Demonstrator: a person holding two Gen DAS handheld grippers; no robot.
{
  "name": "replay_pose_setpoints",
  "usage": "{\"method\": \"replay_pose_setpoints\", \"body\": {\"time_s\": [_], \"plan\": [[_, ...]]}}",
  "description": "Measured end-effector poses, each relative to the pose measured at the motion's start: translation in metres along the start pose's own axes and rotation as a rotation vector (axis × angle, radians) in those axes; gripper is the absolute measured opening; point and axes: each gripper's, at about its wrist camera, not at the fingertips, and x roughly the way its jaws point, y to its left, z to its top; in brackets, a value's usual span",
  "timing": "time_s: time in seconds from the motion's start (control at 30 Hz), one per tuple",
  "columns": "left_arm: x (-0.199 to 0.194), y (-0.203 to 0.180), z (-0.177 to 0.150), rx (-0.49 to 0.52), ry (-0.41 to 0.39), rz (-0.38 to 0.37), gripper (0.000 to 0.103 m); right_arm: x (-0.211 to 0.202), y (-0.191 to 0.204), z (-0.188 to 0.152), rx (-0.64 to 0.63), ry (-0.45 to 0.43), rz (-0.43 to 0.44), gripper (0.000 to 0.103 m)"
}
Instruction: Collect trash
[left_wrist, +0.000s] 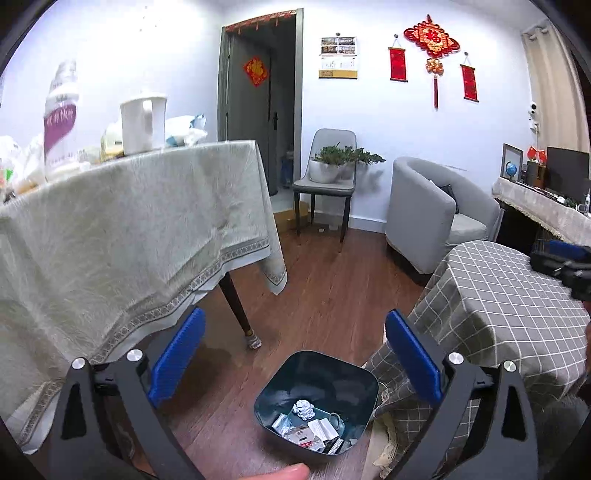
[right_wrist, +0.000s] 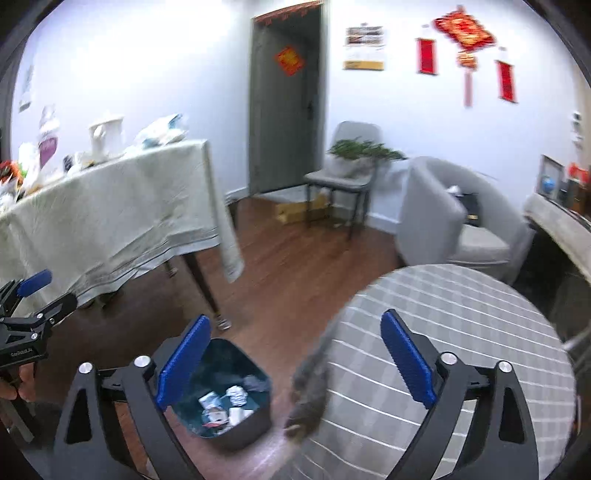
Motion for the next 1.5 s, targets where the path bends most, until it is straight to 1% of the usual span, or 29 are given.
{"method": "replay_pose_setpoints", "body": {"time_s": [0.03, 0.13, 0.23, 0.3, 0.37, 0.43, 0.5, 0.53, 0.63, 0.67, 0.73, 0.8, 0.9, 1.0, 1.1, 1.2, 1.27, 1.33, 1.5], "plan": [[-0.006, -0.002, 0.001, 0.002, -0.003, 0.001, 0.1, -0.014, -0.01, -0.002, 0.017, -0.014, -0.023, 0.098], [-0.016, -0.007, -0.002, 0.009, -0.004, 0.007, 0.1, -0.045, -0.031, -0.011, 0.051, -0.036, -0.057, 0.099], [-0.024, -0.015, -0.008, 0.006, 0.007, 0.016, 0.1, -0.069, -0.047, -0.025, 0.073, -0.042, -0.087, 0.099], [-0.032, -0.024, -0.015, 0.04, 0.008, 0.021, 0.1, -0.082, -0.055, -0.033, 0.085, -0.05, -0.11, 0.099], [-0.043, -0.033, -0.025, 0.083, -0.008, 0.032, 0.1, -0.1, -0.063, -0.045, 0.105, -0.073, -0.131, 0.099], [-0.049, -0.037, -0.031, 0.08, -0.02, 0.024, 0.1, -0.116, -0.07, -0.06, 0.132, -0.085, -0.152, 0.099], [-0.054, -0.044, -0.033, 0.06, -0.015, -0.005, 0.1, -0.127, -0.074, -0.074, 0.155, -0.086, -0.172, 0.099], [-0.058, -0.051, -0.034, 0.071, -0.015, -0.016, 0.1, -0.132, -0.076, -0.083, 0.165, -0.084, -0.177, 0.099], [-0.071, -0.065, -0.043, 0.129, -0.019, -0.011, 0.1, -0.145, -0.079, -0.103, 0.165, -0.077, -0.187, 0.099], [-0.074, -0.065, -0.047, 0.129, -0.016, -0.011, 0.1, -0.148, -0.081, -0.109, 0.166, -0.075, -0.192, 0.099], [-0.08, -0.062, -0.056, 0.116, -0.009, -0.005, 0.1, -0.155, -0.086, -0.119, 0.187, -0.074, -0.19, 0.099], [-0.084, -0.058, -0.056, 0.086, -0.013, 0.006, 0.1, -0.16, -0.089, -0.126, 0.209, -0.077, -0.186, 0.099], [-0.09, -0.055, -0.057, 0.055, -0.017, 0.003, 0.1, -0.17, -0.093, -0.127, 0.235, -0.093, -0.165, 0.099], [-0.096, -0.055, -0.06, 0.051, -0.017, 0.009, 0.1, -0.18, -0.091, -0.13, 0.25, -0.109, -0.138, 0.099], [-0.102, -0.055, -0.061, 0.062, -0.038, 0.007, 0.1, -0.183, -0.08, -0.137, 0.201, -0.116, -0.135, 0.099], [-0.101, -0.054, -0.065, 0.053, -0.022, -0.01, 0.1, -0.176, -0.065, -0.141, 0.126, -0.095, -0.126, 0.099], [-0.1, -0.054, -0.066, 0.053, -0.018, -0.009, 0.1, -0.177, -0.061, -0.14, 0.101, -0.099, -0.116, 0.099], [-0.1, -0.055, -0.067, 0.056, -0.017, -0.01, 0.1, -0.179, -0.059, -0.14, 0.1, -0.108, -0.109, 0.099], [-0.098, -0.054, -0.068, 0.045, -0.008, -0.013, 0.1, -0.18, -0.069, -0.142, 0.152, -0.109, -0.099, 0.1]]}}
